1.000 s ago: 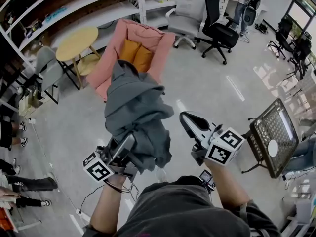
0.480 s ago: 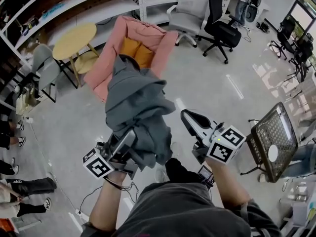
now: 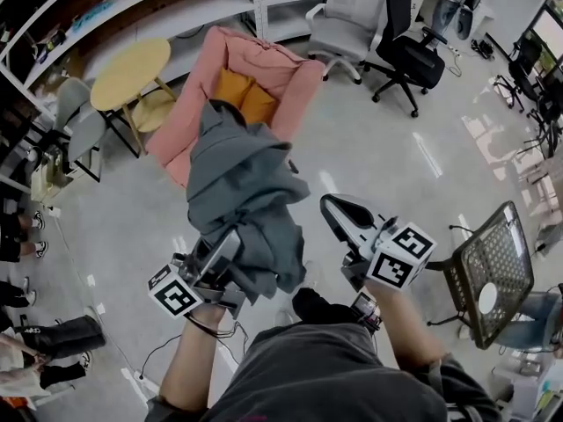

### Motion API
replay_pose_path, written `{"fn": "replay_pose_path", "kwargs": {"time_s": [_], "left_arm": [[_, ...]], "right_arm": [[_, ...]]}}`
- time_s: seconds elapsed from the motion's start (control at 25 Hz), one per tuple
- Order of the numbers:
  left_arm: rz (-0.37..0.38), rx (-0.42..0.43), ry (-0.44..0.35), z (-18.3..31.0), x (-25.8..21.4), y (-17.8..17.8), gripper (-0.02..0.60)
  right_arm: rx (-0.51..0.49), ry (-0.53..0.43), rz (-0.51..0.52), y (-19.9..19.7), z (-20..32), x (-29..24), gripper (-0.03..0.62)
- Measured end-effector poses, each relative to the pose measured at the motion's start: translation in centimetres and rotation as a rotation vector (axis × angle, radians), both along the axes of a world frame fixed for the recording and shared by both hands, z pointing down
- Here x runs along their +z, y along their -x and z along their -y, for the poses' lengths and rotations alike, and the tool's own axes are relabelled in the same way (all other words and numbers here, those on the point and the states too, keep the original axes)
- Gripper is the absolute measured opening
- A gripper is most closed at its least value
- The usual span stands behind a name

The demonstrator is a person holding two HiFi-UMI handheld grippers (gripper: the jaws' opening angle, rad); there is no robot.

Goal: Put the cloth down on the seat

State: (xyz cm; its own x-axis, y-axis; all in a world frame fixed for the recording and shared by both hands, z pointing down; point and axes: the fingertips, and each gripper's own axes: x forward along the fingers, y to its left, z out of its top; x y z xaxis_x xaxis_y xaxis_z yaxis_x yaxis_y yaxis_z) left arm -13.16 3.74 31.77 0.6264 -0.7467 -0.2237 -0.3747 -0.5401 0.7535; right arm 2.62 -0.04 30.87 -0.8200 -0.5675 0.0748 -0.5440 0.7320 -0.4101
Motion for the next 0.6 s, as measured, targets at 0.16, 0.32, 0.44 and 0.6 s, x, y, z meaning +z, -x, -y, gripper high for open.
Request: {"fn": "replay_pose_path", "kwargs": {"time_s": [0.16,0.32,0.44,0.6], "left_arm": [[-0.001,-0.035,0.022,4.4,0.8,-1.1,0.301],[0.009,-0.068,0.042,8.7,1.8,-1.9,0.301],[0.006,-0.088,0.075,14.2,3.0,-2.6,0.301],[-0.009,-0.112,0.118,18.5,5.6,-3.0,0.301]], "right_arm": [[-0.025,0.011,0.001,-1.4,4.9,0.5,0.017],[-0.053,0.023,-0.011,-2.6,10.1,1.1,0.017],[-0.074,0.051,-0.019,-3.1,15.3,1.9,0.017],[-0.086,0.092,-0.030,-3.4,18.4,3.9,0.017]]}}
